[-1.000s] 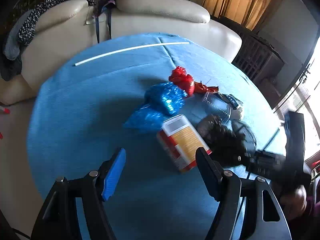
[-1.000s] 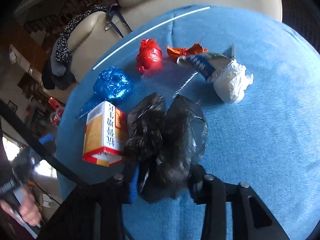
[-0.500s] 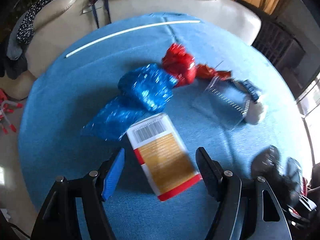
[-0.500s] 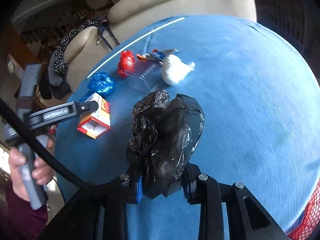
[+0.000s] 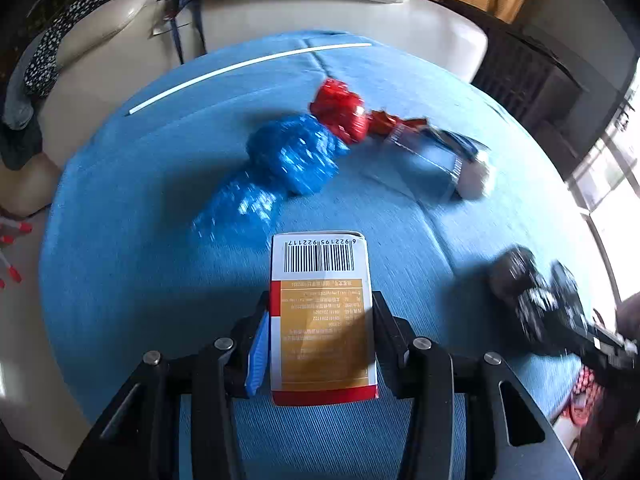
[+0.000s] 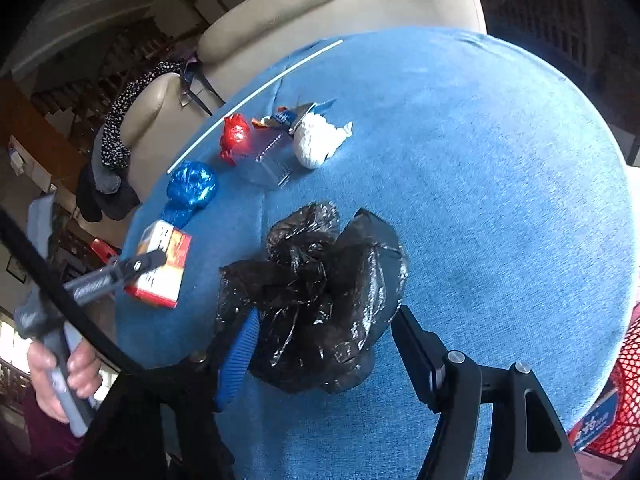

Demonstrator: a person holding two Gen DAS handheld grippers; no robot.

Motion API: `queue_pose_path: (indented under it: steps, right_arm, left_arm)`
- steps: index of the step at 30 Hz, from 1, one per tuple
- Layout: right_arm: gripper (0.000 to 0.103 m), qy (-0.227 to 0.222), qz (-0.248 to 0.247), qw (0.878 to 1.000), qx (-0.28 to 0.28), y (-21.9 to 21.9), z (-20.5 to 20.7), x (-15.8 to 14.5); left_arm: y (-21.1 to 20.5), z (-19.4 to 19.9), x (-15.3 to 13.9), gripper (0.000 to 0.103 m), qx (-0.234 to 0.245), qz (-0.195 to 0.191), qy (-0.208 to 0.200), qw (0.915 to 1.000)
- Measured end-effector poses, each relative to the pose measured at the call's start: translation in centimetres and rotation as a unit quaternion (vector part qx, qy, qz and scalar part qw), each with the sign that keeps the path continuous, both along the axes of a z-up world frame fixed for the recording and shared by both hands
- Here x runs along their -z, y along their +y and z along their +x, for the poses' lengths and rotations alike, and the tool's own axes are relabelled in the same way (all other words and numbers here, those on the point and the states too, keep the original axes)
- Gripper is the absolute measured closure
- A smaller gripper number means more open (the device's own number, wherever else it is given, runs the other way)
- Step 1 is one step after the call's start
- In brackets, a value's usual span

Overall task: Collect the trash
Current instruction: 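Grasp the red-white medicine box with the left tool, then lift the black bag with the right tool and carry it toward the wastebasket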

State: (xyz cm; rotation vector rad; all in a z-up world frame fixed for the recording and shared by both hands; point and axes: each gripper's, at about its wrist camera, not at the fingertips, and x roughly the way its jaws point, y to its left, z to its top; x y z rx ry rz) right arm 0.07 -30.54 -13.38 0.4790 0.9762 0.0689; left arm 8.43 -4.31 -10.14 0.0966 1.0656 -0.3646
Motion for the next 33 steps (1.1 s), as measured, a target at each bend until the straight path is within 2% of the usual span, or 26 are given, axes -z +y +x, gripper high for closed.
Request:
queue_pose_path:
  steps: [7, 10, 12, 13, 18, 21, 23, 24, 25, 33]
  right_arm:
    - [0.031, -0.008, 0.009, 1.000, 0.008, 0.0, 0.3, -0.5]
    - [0.031, -0.010, 0.001, 1.000, 0.009, 0.4, 0.8, 0.0]
    - [0.059, 0.006, -0.006, 1.000, 0.007, 0.6, 1.1, 0.7]
    - [0.059, 0.015, -0.001, 1.000, 0.000, 0.7, 1.2, 1.2]
    - [0.063, 0.001, -0.024, 1.000, 0.003, 0.9, 0.2, 0.5]
    - [0.063, -0.008, -0.017, 1.000, 0.008, 0.3, -0.6, -0.1]
    - [0.063, -0.019, -0.018, 1.000, 0.013, 0.0, -1.4, -0.8]
    - [0.063, -0.024, -0.017, 0.999, 0.013, -0.1, -1.7, -1.1]
    - [0.063, -0.028, -0.016, 0.999, 0.015, -0.3, -2.0, -1.4]
    - [0.063, -0.061, -0.007, 0.998, 0.027, -1.3, -4.4, -3.3]
  left_arm:
    - [0.2, -3.2, -0.3, 0.054, 0.036, -0.009, 0.001, 0.9993]
    - [0.6, -3.6, -0.1, 0.036, 0.031, 0.002, -0.003, 0.9995]
    - [0.8, -3.8, -0.1, 0.035, 0.026, 0.006, -0.006, 0.9996]
    - [0.8, -4.1, -0.2, 0.035, 0.030, 0.008, -0.008, 0.9995]
    - [0.3, -4.9, -0.1, 0.034, 0.041, 0.014, -0.014, 0.9990]
    - [-0.1, -5.1, 0.2, 0.034, 0.036, 0.032, -0.026, 0.9985]
    - [-0.1, -5.1, 0.6, 0.038, 0.032, 0.035, -0.027, 0.9985]
    - [-0.1, -5.0, 0.7, 0.050, 0.030, 0.033, -0.025, 0.9987]
    - [-0.1, -5.0, 0.9, 0.055, 0.030, 0.030, -0.020, 0.9989]
    - [-1.1, -6.5, -2.0, 0.055, 0.038, 0.018, -0.069, 0.9968]
